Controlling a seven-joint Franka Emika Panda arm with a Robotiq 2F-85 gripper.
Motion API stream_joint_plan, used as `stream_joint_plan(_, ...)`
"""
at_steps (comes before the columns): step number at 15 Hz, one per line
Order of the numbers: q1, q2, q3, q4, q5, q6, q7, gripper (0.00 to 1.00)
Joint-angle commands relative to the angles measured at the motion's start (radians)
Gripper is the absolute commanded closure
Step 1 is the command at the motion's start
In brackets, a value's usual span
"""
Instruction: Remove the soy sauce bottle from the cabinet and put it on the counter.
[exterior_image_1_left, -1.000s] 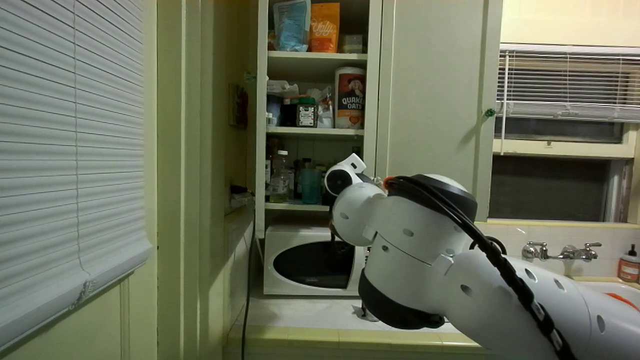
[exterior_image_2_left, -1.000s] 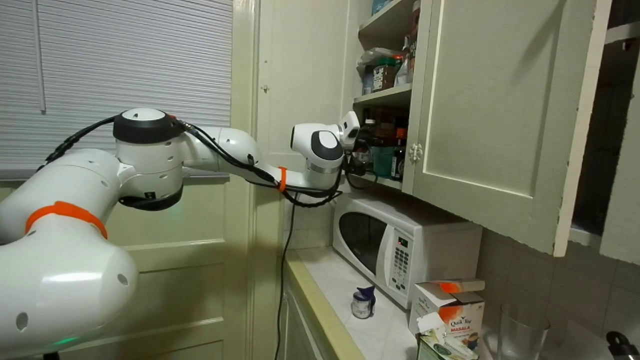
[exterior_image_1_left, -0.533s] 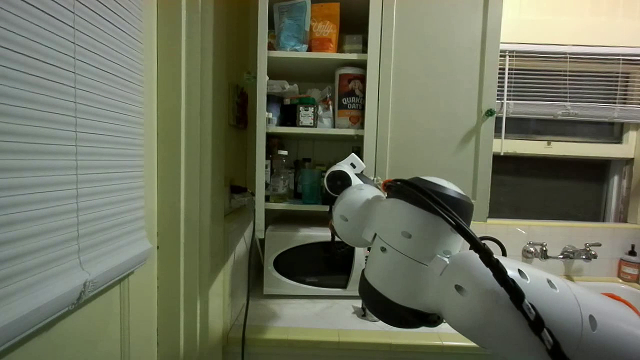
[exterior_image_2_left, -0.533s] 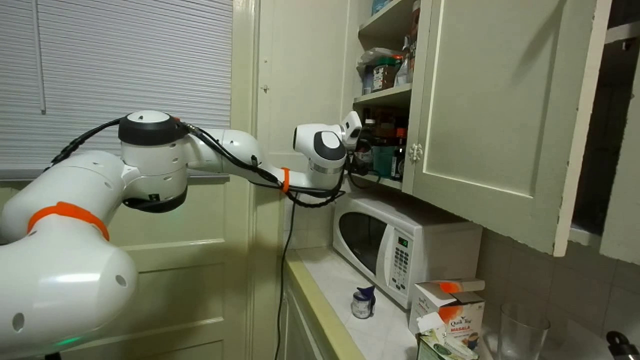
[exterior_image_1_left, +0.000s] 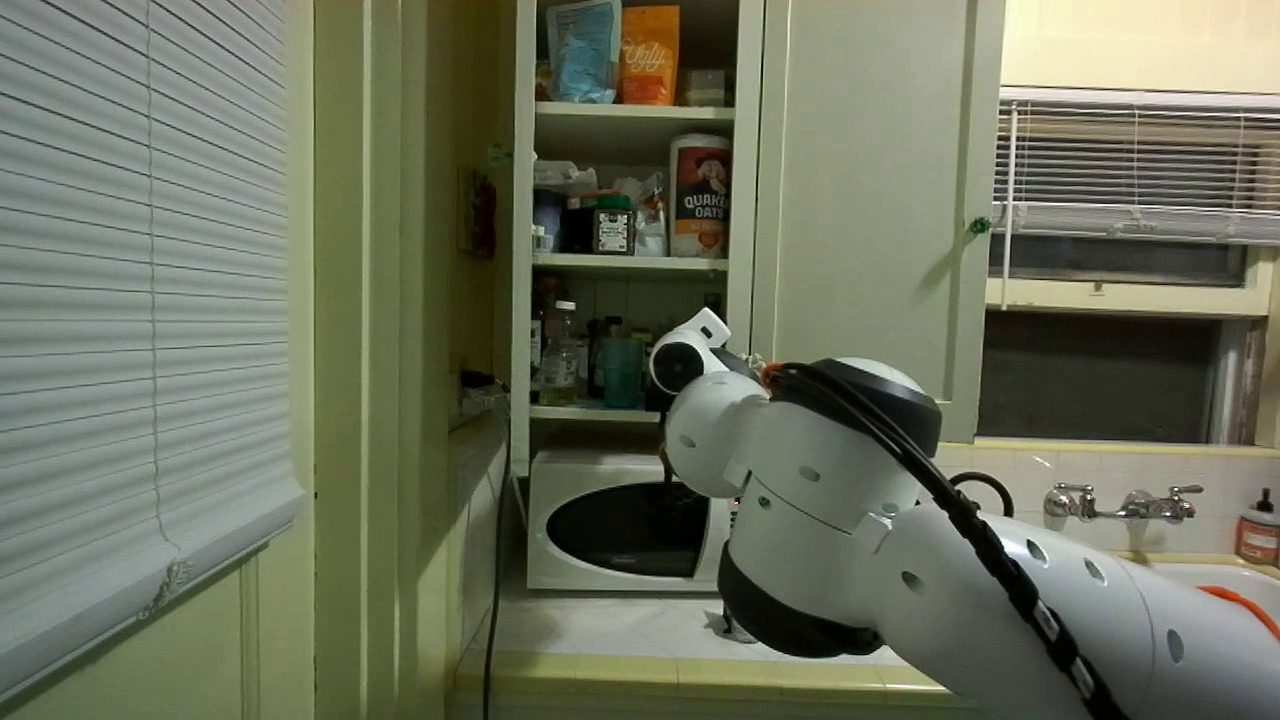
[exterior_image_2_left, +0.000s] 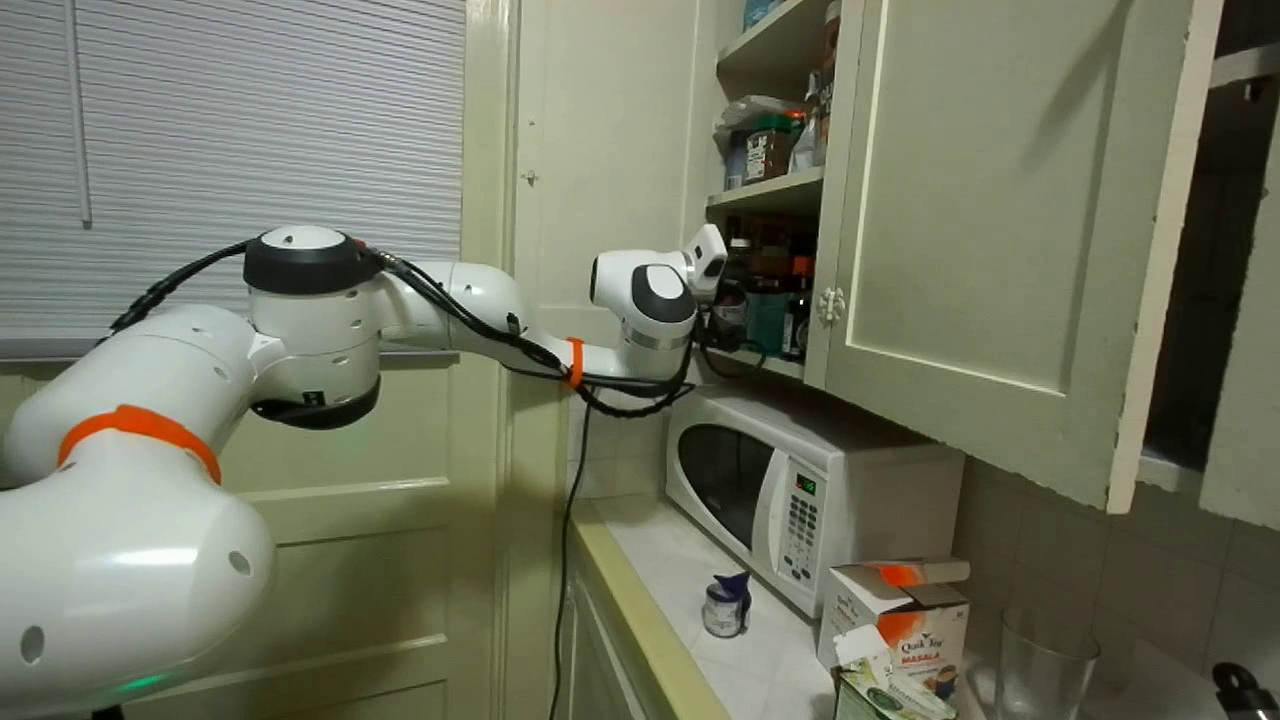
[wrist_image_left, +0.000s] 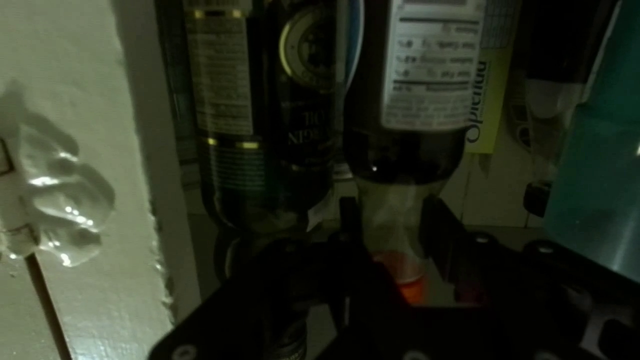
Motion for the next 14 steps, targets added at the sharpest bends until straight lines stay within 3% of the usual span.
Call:
stream_joint_plan(1, 0.001, -0.014, -0.021, 0.011, 0.042, -0.006, -0.032, 0.88)
stream_joint_plan(6, 0.076, 0.080, -0.043, -0.041, 0.015, -0.024, -0.087, 0.88)
stream_joint_plan(11, 0.309, 0.305, -0.030, -0.258, -0.026, 0.028, -0.273, 0.88)
stream_joint_plan(14, 0.487, 0.415, -0.101, -0.389, -0.026, 0.026, -0.390, 0.88)
